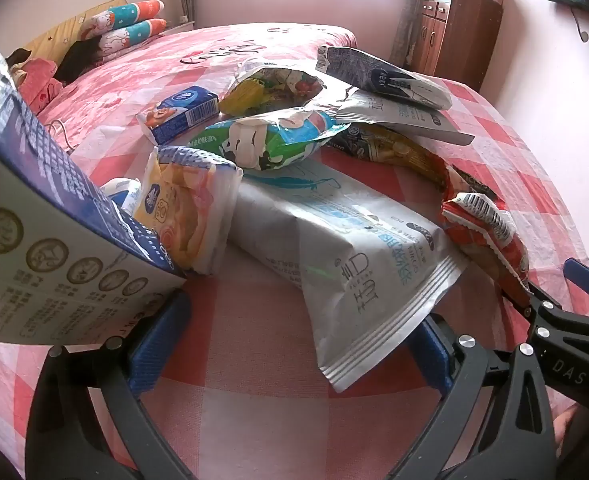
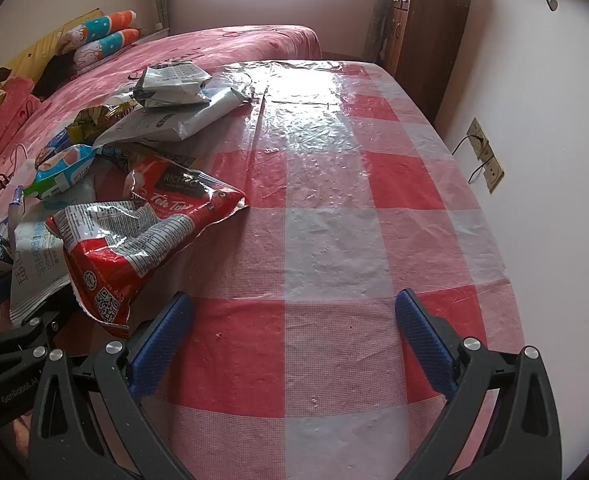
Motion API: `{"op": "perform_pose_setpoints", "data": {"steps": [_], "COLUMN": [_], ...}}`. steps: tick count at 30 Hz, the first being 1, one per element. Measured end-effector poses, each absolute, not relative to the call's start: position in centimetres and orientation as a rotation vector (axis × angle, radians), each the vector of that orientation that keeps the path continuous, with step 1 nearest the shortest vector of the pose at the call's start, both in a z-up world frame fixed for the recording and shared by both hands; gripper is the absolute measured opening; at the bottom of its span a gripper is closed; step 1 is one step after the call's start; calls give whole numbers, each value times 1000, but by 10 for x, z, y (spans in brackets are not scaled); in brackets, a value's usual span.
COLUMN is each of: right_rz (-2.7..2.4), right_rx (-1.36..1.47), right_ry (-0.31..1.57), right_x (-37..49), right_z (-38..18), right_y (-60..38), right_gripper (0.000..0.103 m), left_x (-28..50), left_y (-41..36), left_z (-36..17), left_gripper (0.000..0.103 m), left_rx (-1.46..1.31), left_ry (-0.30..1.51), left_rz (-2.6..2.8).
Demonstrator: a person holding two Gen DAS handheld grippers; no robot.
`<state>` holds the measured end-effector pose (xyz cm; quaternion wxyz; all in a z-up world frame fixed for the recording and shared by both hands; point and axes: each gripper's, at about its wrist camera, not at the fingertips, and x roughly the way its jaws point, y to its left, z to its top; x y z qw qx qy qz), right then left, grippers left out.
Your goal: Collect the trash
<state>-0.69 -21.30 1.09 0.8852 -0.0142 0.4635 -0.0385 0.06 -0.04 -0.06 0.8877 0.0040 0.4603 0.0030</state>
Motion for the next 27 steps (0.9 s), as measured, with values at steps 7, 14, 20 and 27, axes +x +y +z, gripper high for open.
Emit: {"op": "perform_pose_setpoints", "data": {"steps": [7, 14, 20, 27], "right_rz": [-70, -64, -98, -142], "right_rx": [-36, -22, -50, -60], "right_ry": [966, 970, 931, 874], "right_x": [-15, -45, -75, -104], "right_z": [12, 10, 21, 36], "right_y": [-211, -211, -212, -213], "right_gripper": [99, 99, 99, 99], "left_x": [-4, -31, -56, -83], "left_y": [-7, -8, -8, -8], "left_z": [1, 7, 15, 32], "left_gripper": [99, 99, 99, 99], "left_rx": [23, 36, 32, -3], "left_ry": [954, 915, 902, 882], "left_rz": [-30, -82, -143, -245]}}
